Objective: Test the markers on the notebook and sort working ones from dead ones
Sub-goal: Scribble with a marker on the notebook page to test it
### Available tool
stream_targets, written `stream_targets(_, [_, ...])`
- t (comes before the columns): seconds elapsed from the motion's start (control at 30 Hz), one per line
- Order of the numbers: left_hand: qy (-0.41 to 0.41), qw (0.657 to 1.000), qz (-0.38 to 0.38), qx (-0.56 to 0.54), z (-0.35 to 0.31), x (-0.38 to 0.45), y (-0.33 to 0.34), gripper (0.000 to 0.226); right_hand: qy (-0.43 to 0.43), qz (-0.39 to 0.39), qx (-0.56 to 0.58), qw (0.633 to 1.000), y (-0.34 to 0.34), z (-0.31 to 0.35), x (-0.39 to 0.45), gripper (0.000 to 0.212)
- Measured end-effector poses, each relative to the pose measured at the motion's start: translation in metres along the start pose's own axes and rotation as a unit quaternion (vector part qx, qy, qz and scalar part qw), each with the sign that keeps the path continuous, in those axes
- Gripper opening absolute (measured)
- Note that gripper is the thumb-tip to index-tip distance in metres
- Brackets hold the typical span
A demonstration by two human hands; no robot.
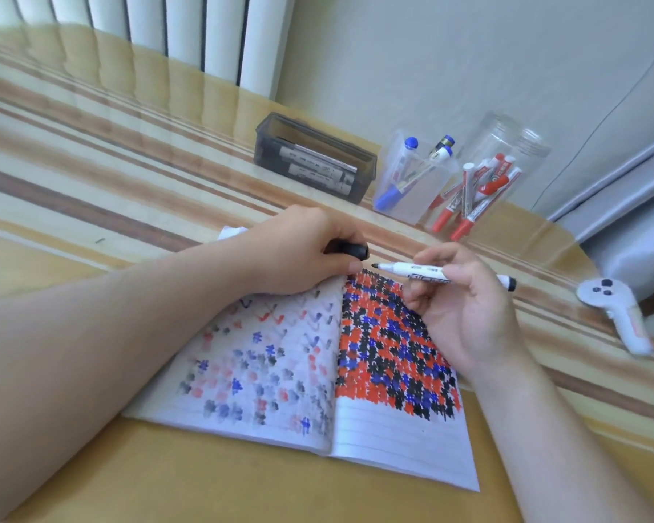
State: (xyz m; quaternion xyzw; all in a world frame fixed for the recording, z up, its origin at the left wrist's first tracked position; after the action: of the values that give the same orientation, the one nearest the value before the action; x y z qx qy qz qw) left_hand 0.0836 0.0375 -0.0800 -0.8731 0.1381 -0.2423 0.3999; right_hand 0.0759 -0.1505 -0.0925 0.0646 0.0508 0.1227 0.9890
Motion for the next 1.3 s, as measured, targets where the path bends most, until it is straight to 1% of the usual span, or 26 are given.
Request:
stream_targets(0.13, [0.011, 1.000, 0.010, -0.001, 0.001, 0.001, 0.003, 0.006, 0.006, -0.001, 0.012, 1.000, -0.004, -0.004, 0.000, 0.020])
stream_targets(0.23, [0.019, 1.000, 0.015, 0.004, -0.001, 0.001, 0.005, 0.012, 0.001, -0.008, 0.000, 1.000, 0.000, -0.004, 0.002, 0.019])
stream_targets(0.37, [0.025, 0.999, 0.019, 0.006, -0.001, 0.001, 0.007, 0.016, -0.001, -0.016, -0.011, 1.000, 0.000, -0.003, 0.002, 0.014])
stream_targets(0.47, [0.045, 0.999, 0.011, 0.008, -0.006, 0.000, 0.007, 0.015, -0.012, -0.006, -0.045, 0.999, 0.005, 0.001, 0.000, 0.008])
stream_targets(0.6, [0.068, 0.998, 0.015, 0.006, -0.011, -0.001, 0.004, 0.013, -0.058, -0.001, -0.109, 0.992, 0.009, 0.011, -0.007, 0.007])
stream_targets(0.63, [0.068, 0.998, 0.015, -0.002, -0.012, -0.002, 0.003, 0.015, -0.067, -0.003, -0.106, 0.992, 0.008, 0.014, -0.008, 0.009])
stream_targets(0.7, [0.071, 0.997, 0.009, -0.020, -0.016, -0.003, 0.001, 0.018, -0.081, -0.011, -0.094, 0.992, 0.004, 0.021, -0.011, 0.023])
stream_targets(0.73, [0.072, 0.997, 0.002, -0.029, -0.018, -0.005, -0.001, 0.017, -0.091, -0.026, -0.109, 0.990, 0.001, 0.024, -0.011, 0.029])
stream_targets(0.77, [0.073, 0.997, -0.001, -0.032, -0.020, -0.005, -0.002, 0.016, -0.106, -0.051, -0.149, 0.982, -0.004, 0.028, -0.013, 0.032])
stream_targets(0.83, [0.077, 0.997, -0.009, -0.030, -0.024, -0.006, -0.003, 0.023, -0.138, -0.088, -0.268, 0.949, -0.009, 0.036, -0.017, 0.023])
stream_targets(0.87, [0.078, 0.997, -0.011, -0.025, -0.026, -0.006, -0.004, 0.026, -0.146, -0.087, -0.319, 0.932, -0.008, 0.036, -0.018, 0.017])
stream_targets(0.93, [0.073, 0.997, -0.011, -0.035, -0.027, -0.007, -0.003, 0.026, -0.158, -0.064, -0.379, 0.910, 0.001, 0.034, -0.020, 0.012])
stream_targets(1.0, [0.057, 0.995, -0.017, -0.077, -0.026, -0.009, -0.003, 0.028, -0.180, -0.043, -0.395, 0.900, 0.011, 0.031, -0.023, 0.014])
stream_targets(1.1, [0.070, 0.989, -0.059, -0.120, -0.034, -0.008, -0.015, 0.041, -0.192, -0.043, -0.351, 0.915, 0.021, 0.031, -0.024, 0.015])
stream_targets(1.2, [0.076, 0.985, -0.066, -0.143, -0.041, -0.003, -0.018, 0.045, -0.209, -0.061, -0.326, 0.920, 0.022, 0.035, -0.030, 0.014])
stream_targets(1.3, [0.015, 0.976, -0.047, -0.212, -0.032, -0.005, 0.002, 0.043, -0.199, -0.081, -0.368, 0.905, 0.013, 0.034, -0.032, 0.018])
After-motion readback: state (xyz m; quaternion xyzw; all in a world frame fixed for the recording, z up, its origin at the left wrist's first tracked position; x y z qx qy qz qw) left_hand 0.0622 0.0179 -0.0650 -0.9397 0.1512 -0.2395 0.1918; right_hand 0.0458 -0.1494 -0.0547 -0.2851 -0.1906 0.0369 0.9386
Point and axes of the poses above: each hand's wrist, its own x-axis towards the middle knuckle, its own y-axis out of the palm, z = x × y, the point moved 8 cm from there along x, towards the middle knuckle, and after that the axes turned 7 degrees about y, right-handed, at the moved point
